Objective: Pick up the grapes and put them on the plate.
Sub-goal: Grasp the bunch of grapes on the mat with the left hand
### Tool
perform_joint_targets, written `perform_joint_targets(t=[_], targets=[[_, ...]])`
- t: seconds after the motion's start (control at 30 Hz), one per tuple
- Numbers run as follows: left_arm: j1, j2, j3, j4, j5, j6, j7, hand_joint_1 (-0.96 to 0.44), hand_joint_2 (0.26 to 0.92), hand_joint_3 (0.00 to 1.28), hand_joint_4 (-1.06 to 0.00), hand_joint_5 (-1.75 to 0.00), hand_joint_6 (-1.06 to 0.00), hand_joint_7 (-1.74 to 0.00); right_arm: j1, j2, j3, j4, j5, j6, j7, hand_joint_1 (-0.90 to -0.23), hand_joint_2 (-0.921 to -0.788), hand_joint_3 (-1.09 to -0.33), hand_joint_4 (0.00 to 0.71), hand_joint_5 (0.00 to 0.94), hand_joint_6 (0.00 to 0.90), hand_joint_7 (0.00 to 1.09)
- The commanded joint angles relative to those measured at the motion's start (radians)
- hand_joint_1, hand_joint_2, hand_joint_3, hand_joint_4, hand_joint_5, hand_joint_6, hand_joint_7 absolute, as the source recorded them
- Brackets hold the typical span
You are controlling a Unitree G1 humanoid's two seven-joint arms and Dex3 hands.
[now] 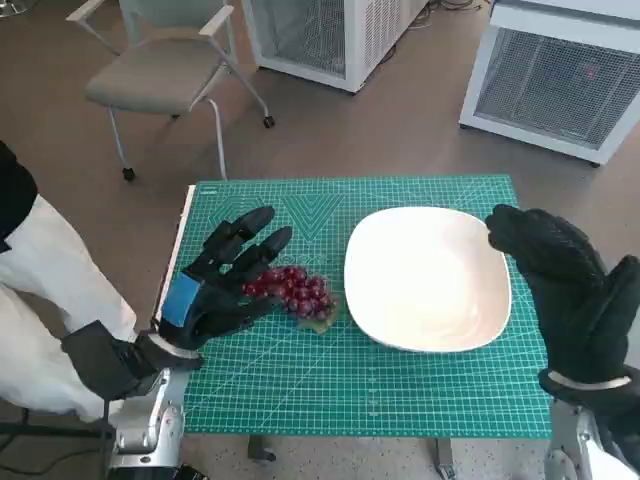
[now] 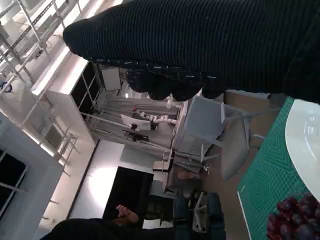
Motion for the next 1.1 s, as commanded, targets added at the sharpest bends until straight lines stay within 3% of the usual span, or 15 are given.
perform_joint_targets(t=[0.03, 0.17, 0.3, 0.37, 0.47, 0.57, 0.63, 0.8, 1.1], targets=[[0.016, 0.037, -0.022, -0.029, 0.097, -0.048, 0.038, -0.27, 0.919, 0.01, -0.36, 0.00, -0.22, -0.40, 0.015, -0.003, 0.001, 0.002, 0.005, 0.014, 0.000, -0.499, -0.921, -0.564, 0.423, 0.534, 0.189, 0.91], [0.025, 0.091, -0.059, -0.043, 0.284, -0.111, 0.118, -0.29, 0.911, 0.00, -0.32, 0.00, -0.25, -0.30, 0.015, -0.003, 0.000, 0.003, 0.006, 0.014, 0.000, -0.499, -0.921, -0.565, 0.423, 0.534, 0.188, 0.91], [0.027, 0.098, -0.069, -0.042, 0.318, -0.125, 0.143, -0.30, 0.907, 0.00, -0.30, 0.00, -0.28, -0.21, 0.015, -0.003, 0.000, 0.004, 0.006, 0.014, 0.000, -0.499, -0.921, -0.565, 0.422, 0.535, 0.188, 0.91], [0.034, 0.128, -0.087, -0.071, 0.410, -0.115, 0.179, -0.31, 0.902, 0.00, -0.28, 0.00, -0.28, -0.18, 0.015, -0.003, 0.000, 0.004, 0.007, 0.014, 0.000, -0.499, -0.921, -0.566, 0.421, 0.536, 0.187, 0.91], [0.061, 0.208, -0.144, -0.210, 0.702, 0.004, 0.240, -0.32, 0.869, 0.00, -0.18, 0.00, -0.21, -0.10, 0.016, -0.004, -0.001, 0.003, 0.008, 0.016, 0.000, -0.499, -0.921, -0.566, 0.421, 0.537, 0.187, 0.91], [0.051, 0.224, -0.212, -0.355, 0.919, 0.256, 0.178, -0.28, 0.808, 0.00, -0.08, 0.00, -0.18, -0.06, 0.018, -0.003, 0.000, 0.001, 0.006, 0.018, -0.003, -0.499, -0.921, -0.566, 0.420, 0.537, 0.186, 0.91], [0.025, 0.210, -0.251, -0.379, 0.986, 0.361, 0.137, -0.23, 0.765, 0.00, -0.03, 0.00, -0.19, -0.05, 0.019, -0.002, 0.002, -0.001, 0.003, 0.019, -0.005, -0.498, -0.921, -0.566, 0.420, 0.538, 0.185, 0.92], [-0.010, 0.190, -0.309, -0.373, 1.072, 0.453, 0.103, -0.18, 0.730, 0.00, -0.01, 0.00, -0.22, -0.04, 0.021, -0.001, 0.002, -0.006, 0.004, 0.023, -0.007, -0.499, -0.921, -0.566, 0.419, 0.539, 0.183, 0.91], [-0.046, 0.173, -0.383, -0.380, 1.159, 0.582, 0.066, -0.16, 0.728, 0.00, -0.05, -0.01, -0.25, -0.03, 0.031, -0.001, -0.001, -0.019, 0.008, 0.031, -0.007, -0.498, -0.921, -0.564, 0.420, 0.540, 0.183, 0.91]])
